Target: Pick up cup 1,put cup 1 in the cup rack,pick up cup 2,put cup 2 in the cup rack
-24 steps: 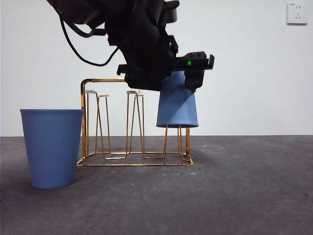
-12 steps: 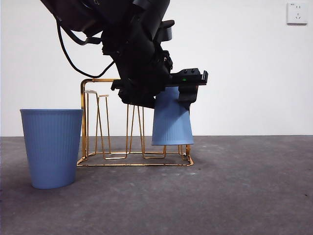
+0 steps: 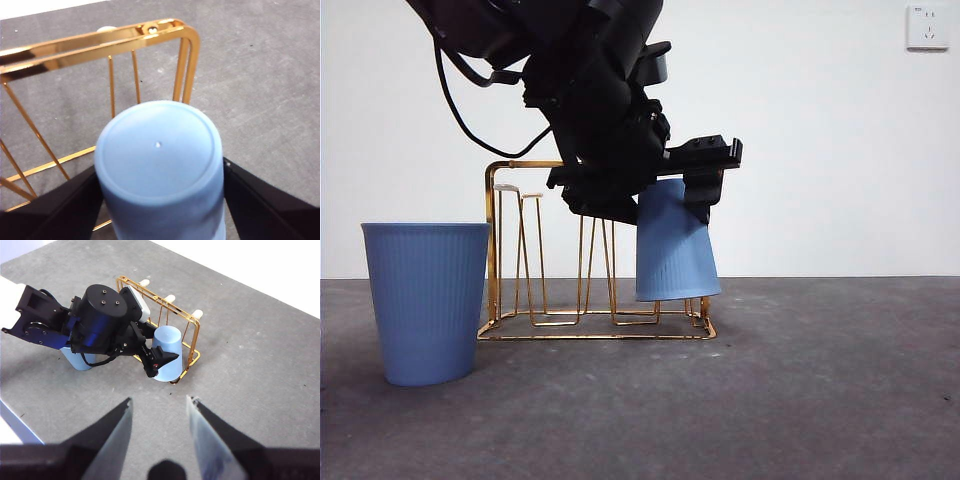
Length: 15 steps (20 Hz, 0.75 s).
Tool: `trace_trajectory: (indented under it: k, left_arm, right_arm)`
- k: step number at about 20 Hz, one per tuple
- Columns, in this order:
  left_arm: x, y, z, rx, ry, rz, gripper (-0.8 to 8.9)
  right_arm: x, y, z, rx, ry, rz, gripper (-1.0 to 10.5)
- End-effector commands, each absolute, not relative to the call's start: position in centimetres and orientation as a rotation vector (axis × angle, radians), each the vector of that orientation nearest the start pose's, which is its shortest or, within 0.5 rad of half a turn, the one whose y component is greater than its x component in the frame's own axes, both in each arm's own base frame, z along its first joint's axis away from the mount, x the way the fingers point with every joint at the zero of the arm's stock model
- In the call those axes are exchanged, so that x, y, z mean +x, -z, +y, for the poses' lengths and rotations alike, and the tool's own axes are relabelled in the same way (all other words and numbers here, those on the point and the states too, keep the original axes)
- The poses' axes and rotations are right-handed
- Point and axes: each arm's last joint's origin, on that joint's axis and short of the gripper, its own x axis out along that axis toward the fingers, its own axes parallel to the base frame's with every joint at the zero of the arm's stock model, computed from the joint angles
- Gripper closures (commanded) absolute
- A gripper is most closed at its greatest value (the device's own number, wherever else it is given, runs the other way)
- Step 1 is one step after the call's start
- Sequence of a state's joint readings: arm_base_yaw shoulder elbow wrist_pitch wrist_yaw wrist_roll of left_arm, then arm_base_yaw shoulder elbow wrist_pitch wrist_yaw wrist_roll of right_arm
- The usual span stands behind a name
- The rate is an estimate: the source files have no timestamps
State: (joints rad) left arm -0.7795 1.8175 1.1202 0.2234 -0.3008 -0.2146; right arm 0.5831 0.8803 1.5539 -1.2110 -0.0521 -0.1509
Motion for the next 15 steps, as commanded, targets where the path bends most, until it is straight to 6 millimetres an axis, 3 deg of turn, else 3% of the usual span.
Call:
trace_trajectory:
  k: [1,11,13,15]
  left_arm:
    - [28.4,-19.0,-27.23,0.05,0.453,0.539,4.3]
    - [27.99,-18.35,-27.05,0.032,0.472,0.64,4.27]
    - [28.06,-18.51,-27.11,0.02,0.468,0.645,3.39]
    - [28.13,-18.67,-27.15,0.013,0.468,0.647,3.29]
  right_arm:
    - [7.36,-45.72,5.03,-0.292,-0.661,0.473,7.6]
    - [7.36,-45.72,5.03,-0.294,-0.661,0.472,7.6]
    - [7.36,-45.72,5.03,-0.294,-0.661,0.472,7.6]
    - [7.36,-45.72,5.03,-0.294,-0.661,0.472,7.6]
